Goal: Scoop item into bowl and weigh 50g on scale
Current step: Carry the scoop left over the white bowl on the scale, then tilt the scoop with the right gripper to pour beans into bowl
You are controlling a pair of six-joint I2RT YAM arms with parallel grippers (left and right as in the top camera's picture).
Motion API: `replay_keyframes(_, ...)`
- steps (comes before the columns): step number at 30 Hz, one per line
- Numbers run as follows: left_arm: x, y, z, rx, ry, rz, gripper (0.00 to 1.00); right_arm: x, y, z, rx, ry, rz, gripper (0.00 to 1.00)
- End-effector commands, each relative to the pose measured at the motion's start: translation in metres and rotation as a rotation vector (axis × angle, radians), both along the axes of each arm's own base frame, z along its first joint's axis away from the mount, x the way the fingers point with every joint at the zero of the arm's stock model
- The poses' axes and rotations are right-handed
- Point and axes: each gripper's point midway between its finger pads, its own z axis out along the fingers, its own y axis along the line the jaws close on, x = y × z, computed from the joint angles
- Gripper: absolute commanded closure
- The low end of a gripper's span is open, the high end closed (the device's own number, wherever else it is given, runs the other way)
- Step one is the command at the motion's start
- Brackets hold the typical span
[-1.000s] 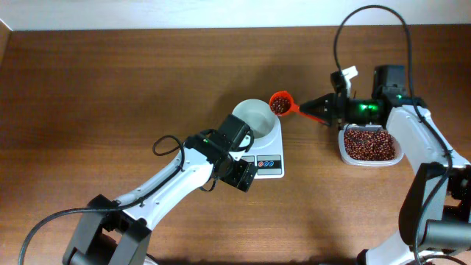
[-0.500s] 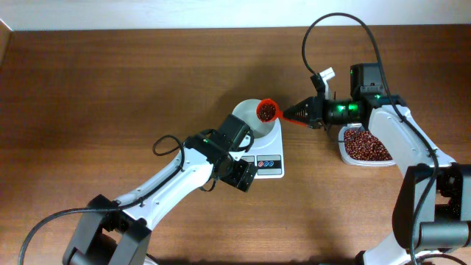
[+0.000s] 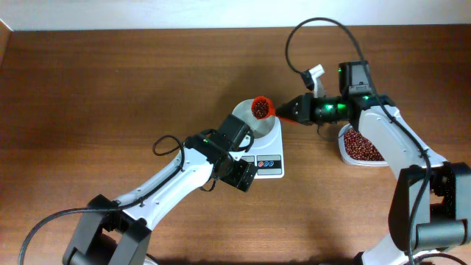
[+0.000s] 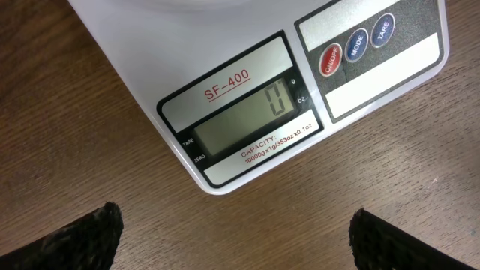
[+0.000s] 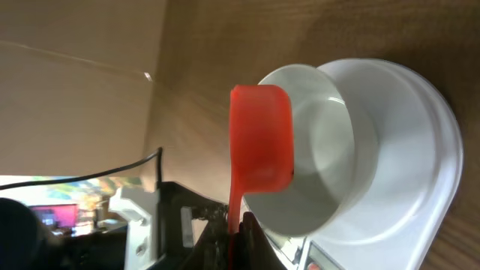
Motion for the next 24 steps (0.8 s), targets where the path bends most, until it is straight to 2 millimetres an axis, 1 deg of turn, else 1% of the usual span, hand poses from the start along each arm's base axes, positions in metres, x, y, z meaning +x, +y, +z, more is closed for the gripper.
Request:
replay_keyframes(1,-0.003,-0.003,0.005,-0.019,-0.008,-0.020,0.01,0.010,0.002,-0.001,-0.058,-0.082,0.003,0.96)
replay_keyframes(4,-0.003,-0.003,0.005,-0.019,-0.008,-0.021,0.01,0.017,0.003,0.004,-0.056,-0.132,-0.002,0.96)
replay_keyframes(7,-0.003,-0.003,0.005,-0.019,-0.008,-0.021,0.01,0.020,0.001,0.007,-0.076,-0.153,-0.016,0.96)
replay_keyframes(11,-0.003,-0.003,0.005,-0.019,-0.008,-0.020,0.01,0.017,0.000,0.020,-0.082,-0.195,-0.009,0.96)
replay_keyframes(13,-0.003,-0.003,0.005,-0.019,-0.008,-0.021,0.01,0.017,-0.005,0.018,-0.123,-0.200,-0.026,0.96)
replay_keyframes(16,-0.003,-0.003,0.005,-0.019,-0.008,-0.020,0.01,0.012,-0.007,0.023,-0.144,-0.216,-0.017,0.96)
replay_keyframes(19,-0.003,-0.003,0.005,-0.019,-0.008,-0.021,0.01,0.005,0.003,0.025,-0.147,-0.227,0.016,0.96)
replay_keyframes(21,-0.003,-0.003,0.005,-0.019,-0.008,-0.020,0.01,0.002,0.012,0.018,-0.198,-0.251,0.037,0.96)
replay_keyframes(24,-0.003,-0.003,0.005,-0.019,-0.008,-0.020,0.01,0.002,0.018,0.013,-0.249,-0.265,0.036,0.96)
